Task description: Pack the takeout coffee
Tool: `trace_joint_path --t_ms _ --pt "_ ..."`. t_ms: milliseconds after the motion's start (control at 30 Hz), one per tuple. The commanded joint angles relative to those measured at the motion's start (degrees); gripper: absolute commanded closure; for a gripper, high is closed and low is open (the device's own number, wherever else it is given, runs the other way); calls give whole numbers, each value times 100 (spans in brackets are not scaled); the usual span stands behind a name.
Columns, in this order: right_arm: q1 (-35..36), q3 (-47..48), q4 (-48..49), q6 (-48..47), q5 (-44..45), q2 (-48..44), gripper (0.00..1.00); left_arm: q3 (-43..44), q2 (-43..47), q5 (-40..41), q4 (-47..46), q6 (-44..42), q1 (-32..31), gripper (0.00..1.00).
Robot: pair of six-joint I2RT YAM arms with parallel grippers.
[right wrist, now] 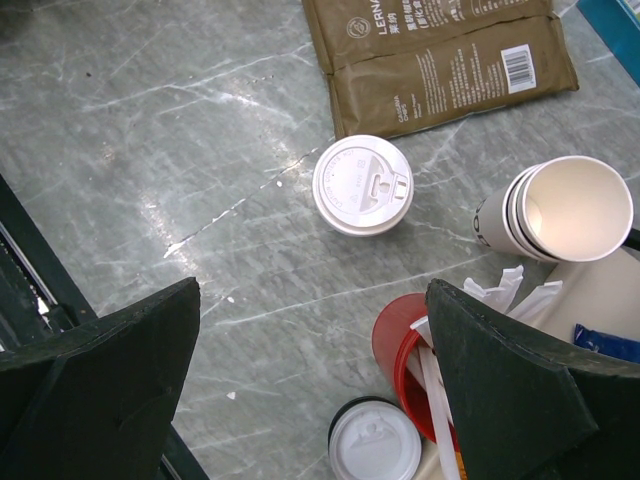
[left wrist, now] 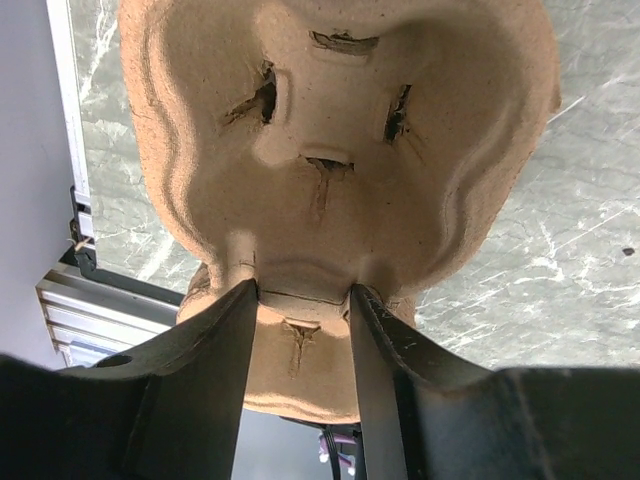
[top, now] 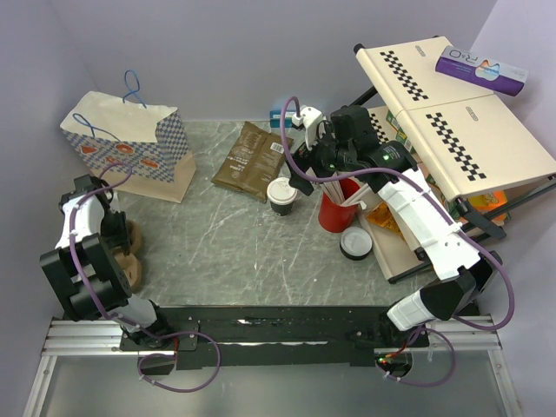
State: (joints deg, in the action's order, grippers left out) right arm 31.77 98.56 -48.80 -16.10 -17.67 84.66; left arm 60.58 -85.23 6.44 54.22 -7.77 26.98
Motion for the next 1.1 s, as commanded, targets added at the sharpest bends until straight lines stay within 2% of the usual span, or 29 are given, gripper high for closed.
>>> trace_joint_path --t_ms 0,100,333,467,633,700,767,800,833,867,900,967,1000,1067 --pt "49 84 169 72 -79 -73 0 -55 103 165 10 135 70 52" --pt "57 102 169 72 -87 -64 0 -63 94 86 10 135 114 53" --pt "49 110 151 80 -79 -73 0 103 50 -273 194 74 254 67" --pt "49 102 151 80 -79 -73 1 191 50 -599 413 21 351 99" --pt "57 119 125 72 -87 -64 0 690 -2 -1354 853 -303 387 99" --pt "49 128 125 80 -87 -64 0 815 146 -1199 741 -348 387 99" --pt "57 137 133 80 -114 -46 0 719 383 -280 373 -374 203 99" --pt "49 154 133 80 -114 -46 1 658 558 665 205 -487 19 99" --pt "49 154 125 80 -88 -38 1 640 621 1075 169 -576 -243 99" --pt "49 172 125 80 -87 -29 0 701 622 1096 229 -716 -246 99" --pt "49 181 116 80 -96 -29 1 997 543 253 761 -804 -81 99" --pt "49 181 116 89 -140 -11 0 1332 54 -579 1369 -910 201 99" --pt "49 189 116 107 -166 -11 0 1543 -97 -739 1659 -919 315 99" --pt "49 181 142 107 -175 -3 1 1475 -117 -661 1636 -857 316 99"
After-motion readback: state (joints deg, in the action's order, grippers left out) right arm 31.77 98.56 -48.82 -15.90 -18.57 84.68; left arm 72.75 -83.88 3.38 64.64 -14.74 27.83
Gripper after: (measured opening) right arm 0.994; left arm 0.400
